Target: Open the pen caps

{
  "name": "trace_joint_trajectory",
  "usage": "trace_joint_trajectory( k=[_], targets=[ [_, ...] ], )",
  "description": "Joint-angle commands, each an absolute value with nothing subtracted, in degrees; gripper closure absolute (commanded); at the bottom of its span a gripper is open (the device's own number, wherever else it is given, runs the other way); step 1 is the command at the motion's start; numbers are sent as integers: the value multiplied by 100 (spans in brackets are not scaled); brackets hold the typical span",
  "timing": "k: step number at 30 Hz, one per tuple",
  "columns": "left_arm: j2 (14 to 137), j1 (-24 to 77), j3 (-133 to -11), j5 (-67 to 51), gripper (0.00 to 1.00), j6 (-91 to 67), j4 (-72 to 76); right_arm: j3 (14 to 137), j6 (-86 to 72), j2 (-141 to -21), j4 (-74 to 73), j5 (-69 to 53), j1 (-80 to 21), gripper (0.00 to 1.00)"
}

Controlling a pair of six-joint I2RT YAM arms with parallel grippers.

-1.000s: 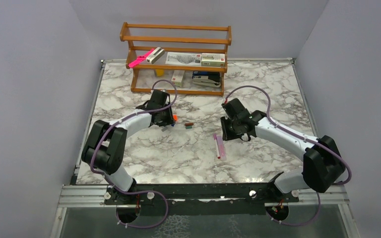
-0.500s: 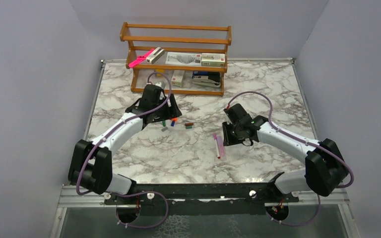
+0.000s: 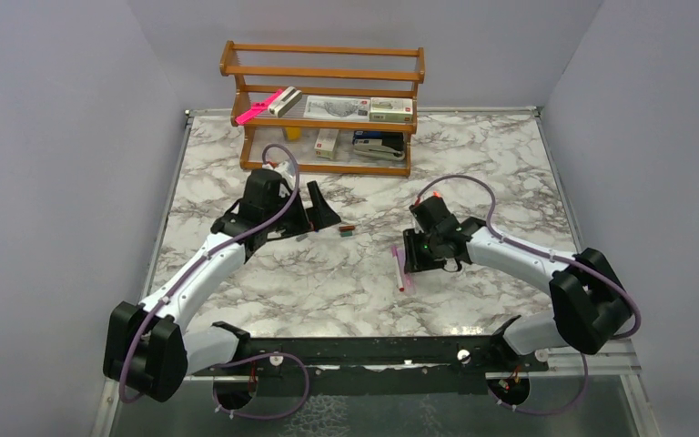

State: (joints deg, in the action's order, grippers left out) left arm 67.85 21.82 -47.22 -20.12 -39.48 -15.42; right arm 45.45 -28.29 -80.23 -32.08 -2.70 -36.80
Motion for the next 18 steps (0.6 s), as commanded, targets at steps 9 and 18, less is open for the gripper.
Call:
trace_joint_trajectory(
  k=[9,18],
  targets=[
    [6277,2196,-4181,-2640,1,-4362,-1060,4271,-3075,-8598,-2523,-602,-3722,60],
    [6441,2221,-4201,-2981,1,-4337,-935,4023,-3187,-8534,-2494,-512,-3728,88]
  ],
)
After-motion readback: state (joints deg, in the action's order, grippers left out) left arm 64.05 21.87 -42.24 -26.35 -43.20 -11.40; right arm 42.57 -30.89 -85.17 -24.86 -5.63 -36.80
